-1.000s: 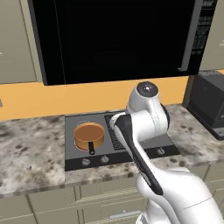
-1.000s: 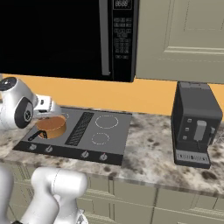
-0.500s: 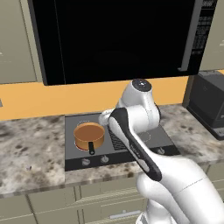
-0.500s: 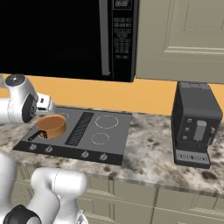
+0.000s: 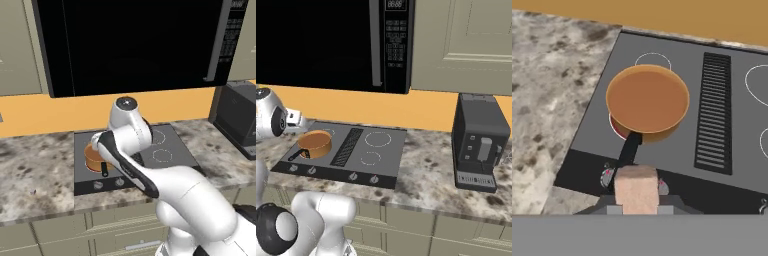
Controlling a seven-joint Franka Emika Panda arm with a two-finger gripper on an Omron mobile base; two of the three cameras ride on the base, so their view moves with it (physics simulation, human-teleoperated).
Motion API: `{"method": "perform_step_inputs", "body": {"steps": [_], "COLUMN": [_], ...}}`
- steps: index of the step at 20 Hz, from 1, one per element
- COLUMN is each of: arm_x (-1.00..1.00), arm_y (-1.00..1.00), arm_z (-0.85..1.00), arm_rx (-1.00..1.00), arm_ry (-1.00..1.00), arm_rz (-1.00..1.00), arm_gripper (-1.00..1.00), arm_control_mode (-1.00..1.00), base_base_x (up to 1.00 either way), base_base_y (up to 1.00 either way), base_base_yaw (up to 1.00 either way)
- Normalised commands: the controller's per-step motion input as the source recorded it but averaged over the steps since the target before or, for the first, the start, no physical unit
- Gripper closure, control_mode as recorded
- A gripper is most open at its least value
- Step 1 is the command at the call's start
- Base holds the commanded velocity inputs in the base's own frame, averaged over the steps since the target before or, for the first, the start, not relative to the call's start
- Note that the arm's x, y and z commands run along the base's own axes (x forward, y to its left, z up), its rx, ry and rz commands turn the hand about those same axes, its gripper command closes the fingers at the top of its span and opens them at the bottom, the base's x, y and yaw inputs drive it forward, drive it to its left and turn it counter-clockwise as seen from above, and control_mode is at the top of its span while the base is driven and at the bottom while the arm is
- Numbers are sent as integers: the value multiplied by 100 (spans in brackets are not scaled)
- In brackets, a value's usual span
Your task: Pick up the sugar cube(s) and place them in the saucepan with hot chocolate.
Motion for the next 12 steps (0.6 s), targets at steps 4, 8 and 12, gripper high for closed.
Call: {"method": "perform_step_inputs", "body": {"steps": [4,8,12], "arm_x": [42,42,41], "arm_y": [29,5,0], "arm_z": [-28,-24,-22], "arm_rx": [-15,-9,-3], "arm_ry": [5,5,5], "arm_rz": [0,0,0], "arm_gripper": [100,100,100], "arm_control_mode": [-100,-100,-100], "base_base_x": [0,0,0], "base_base_y": [0,0,0], "base_base_yaw": [0,0,0]}}
